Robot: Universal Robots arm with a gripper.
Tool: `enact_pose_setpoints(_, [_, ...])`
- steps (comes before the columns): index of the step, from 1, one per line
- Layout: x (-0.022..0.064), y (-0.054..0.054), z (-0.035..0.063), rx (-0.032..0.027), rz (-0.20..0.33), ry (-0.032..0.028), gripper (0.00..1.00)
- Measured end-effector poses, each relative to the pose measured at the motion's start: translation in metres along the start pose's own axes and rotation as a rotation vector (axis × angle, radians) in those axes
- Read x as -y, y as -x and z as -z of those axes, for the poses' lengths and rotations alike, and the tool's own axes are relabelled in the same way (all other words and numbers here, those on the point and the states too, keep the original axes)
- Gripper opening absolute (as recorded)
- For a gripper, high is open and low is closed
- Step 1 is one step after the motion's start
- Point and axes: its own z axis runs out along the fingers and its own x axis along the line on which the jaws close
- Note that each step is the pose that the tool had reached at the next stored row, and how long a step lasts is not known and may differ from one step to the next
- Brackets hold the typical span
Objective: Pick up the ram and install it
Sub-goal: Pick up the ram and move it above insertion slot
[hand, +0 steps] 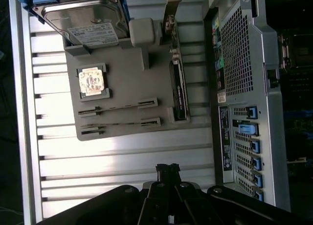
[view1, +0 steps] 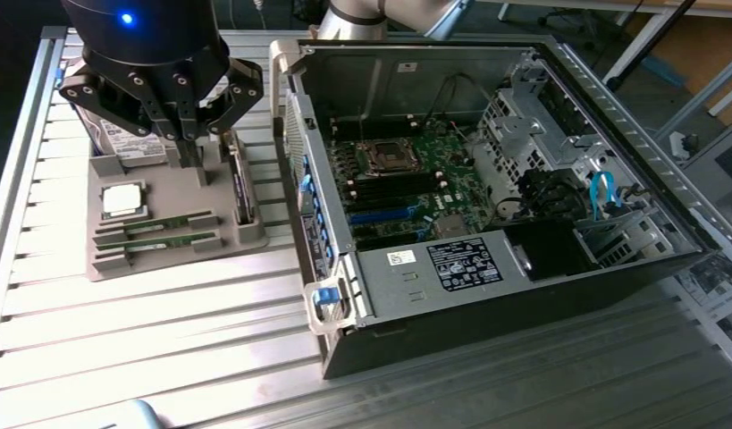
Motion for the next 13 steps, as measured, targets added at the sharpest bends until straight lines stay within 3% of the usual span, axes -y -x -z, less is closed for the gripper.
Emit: enact_pose_setpoints(13, [0.0000, 0.0000, 0.0000, -0.0027, 0.060, 0.0015, 0.11])
